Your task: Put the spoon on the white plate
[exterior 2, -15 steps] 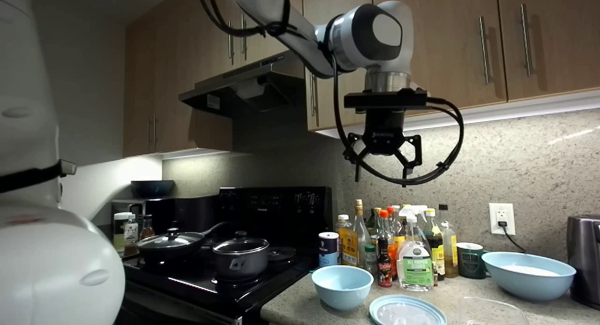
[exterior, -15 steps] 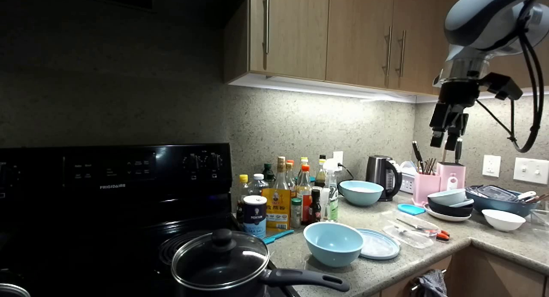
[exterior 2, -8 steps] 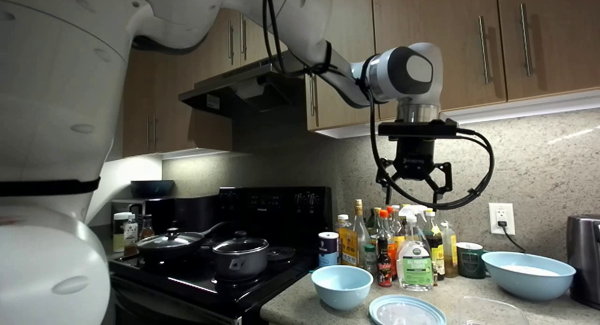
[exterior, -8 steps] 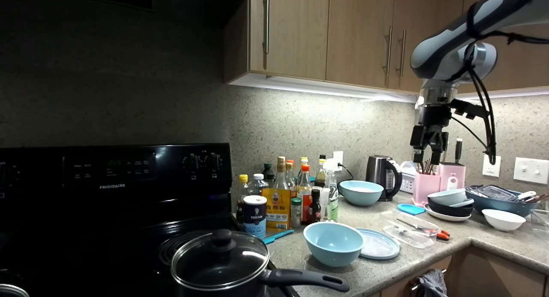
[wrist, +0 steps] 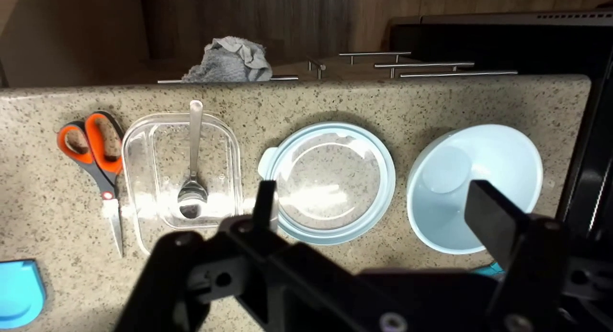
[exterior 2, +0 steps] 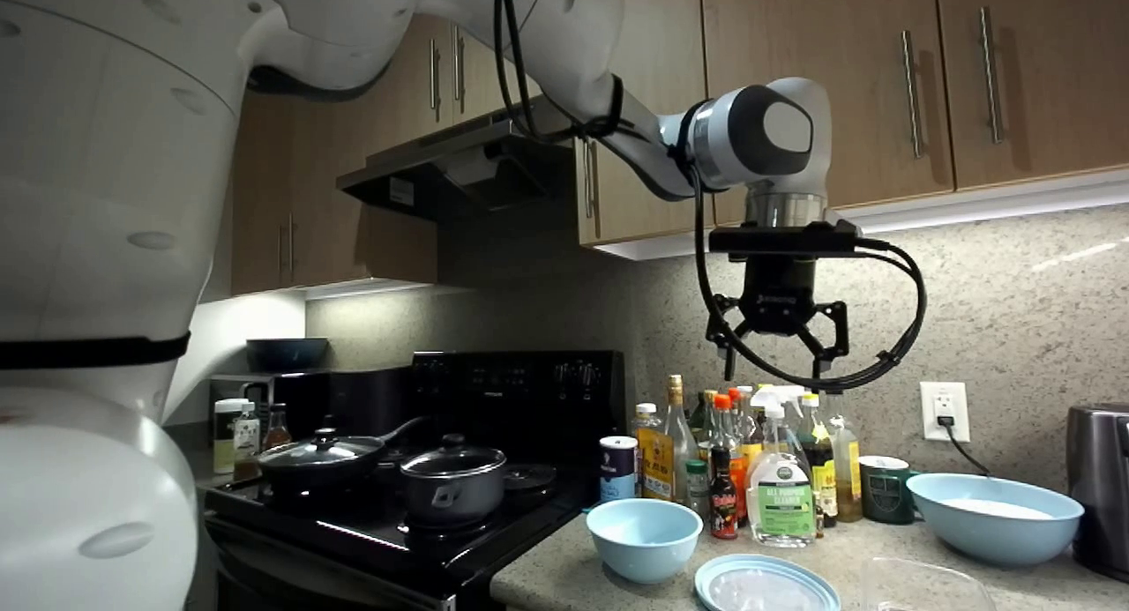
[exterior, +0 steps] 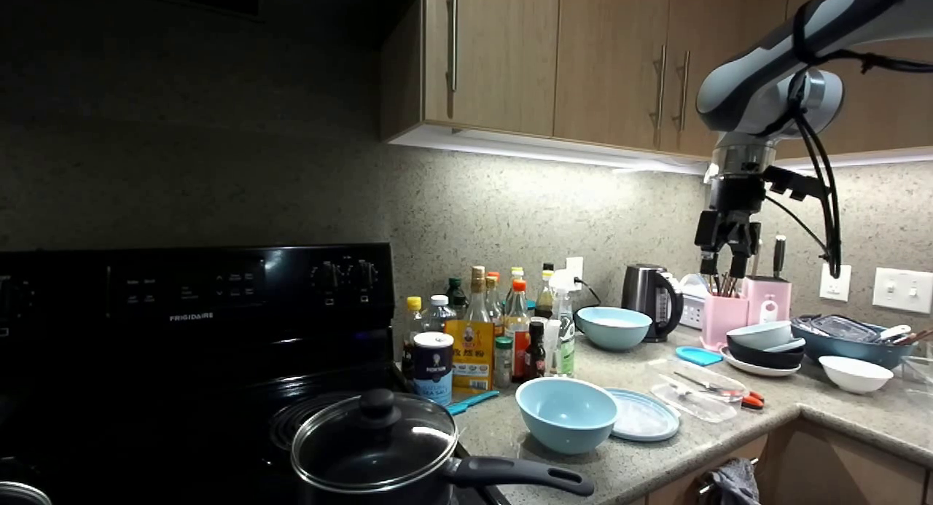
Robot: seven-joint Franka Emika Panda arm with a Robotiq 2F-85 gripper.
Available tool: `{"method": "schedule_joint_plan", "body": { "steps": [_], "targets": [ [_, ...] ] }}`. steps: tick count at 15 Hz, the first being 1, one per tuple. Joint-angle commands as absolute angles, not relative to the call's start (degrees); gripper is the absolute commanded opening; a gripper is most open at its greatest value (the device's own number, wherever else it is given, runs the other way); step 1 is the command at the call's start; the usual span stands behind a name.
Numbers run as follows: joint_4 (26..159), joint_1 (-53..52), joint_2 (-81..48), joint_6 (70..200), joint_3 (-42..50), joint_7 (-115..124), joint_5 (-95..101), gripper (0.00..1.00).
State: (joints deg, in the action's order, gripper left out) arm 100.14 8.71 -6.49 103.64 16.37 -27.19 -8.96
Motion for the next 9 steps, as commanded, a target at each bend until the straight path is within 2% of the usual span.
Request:
{"method": "schedule_joint_plan", "body": {
  "steps": [1, 9],
  "targets": [
    [93.5, 11.8, -14.8, 100.4, 14.7, -19.3, -9.6, 1.0],
    [76.1, 18.7, -35.0, 93.2, 12.8, -7.7, -9.8, 1.0]
  ]
}}
